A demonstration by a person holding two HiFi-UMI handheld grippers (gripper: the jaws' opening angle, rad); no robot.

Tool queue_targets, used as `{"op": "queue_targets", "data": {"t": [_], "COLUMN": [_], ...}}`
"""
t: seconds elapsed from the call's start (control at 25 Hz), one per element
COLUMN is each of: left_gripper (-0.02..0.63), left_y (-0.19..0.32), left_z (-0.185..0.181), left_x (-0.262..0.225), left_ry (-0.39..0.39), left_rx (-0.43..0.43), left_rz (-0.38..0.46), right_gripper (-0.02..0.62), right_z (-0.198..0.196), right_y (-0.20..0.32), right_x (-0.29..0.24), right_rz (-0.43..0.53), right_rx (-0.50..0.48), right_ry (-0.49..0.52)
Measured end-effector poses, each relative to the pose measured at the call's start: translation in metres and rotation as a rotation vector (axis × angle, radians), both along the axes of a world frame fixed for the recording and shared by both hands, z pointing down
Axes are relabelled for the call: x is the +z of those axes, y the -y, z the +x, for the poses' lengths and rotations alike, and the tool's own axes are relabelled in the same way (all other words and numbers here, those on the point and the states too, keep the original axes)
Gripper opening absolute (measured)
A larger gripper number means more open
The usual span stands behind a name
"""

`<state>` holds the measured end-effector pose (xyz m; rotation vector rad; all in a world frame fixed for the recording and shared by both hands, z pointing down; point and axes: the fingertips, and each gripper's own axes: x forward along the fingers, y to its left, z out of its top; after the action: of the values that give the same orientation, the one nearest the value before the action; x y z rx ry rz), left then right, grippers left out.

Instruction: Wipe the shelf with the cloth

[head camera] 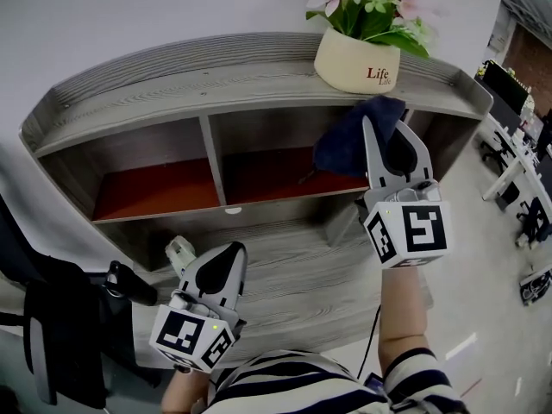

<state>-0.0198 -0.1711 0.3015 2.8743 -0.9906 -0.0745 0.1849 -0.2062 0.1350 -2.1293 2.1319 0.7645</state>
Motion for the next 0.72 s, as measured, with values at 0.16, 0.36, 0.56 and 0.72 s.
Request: {"op": "queue_targets", "data": {"t": [0.16,0.36,0.56,0.72], "left_gripper": [0.023,0.021,0.023,0.022], "left_y": [-0.003,-0.005,-0.004,-0.005], "left_z": [0.006,0.010,0.009,0.007], "left_x": [0.001,0.002,0.003,0.003], "left_ry": [0.002,0.003,0.001,0.002], "left_rx": [0.023,0.040,0.041,0.037], "left_rz": [-0.001,-0.010,-0.016,-0.015], "right_gripper": [0.066,0.066,0.066,0.066], "right_z": [0.031,0.057,0.057,0.044], "right_y": [-0.004,-0.007,-0.010,-0.016], "right_x": [0.004,0.011,0.012,0.007], "right_rz": [-0.018,-0.028,-0.028,-0.012], "right_rx": [0.076,0.143,0.145,0.117], "right_ry": [0.057,0.096,0.099,0.084]}}
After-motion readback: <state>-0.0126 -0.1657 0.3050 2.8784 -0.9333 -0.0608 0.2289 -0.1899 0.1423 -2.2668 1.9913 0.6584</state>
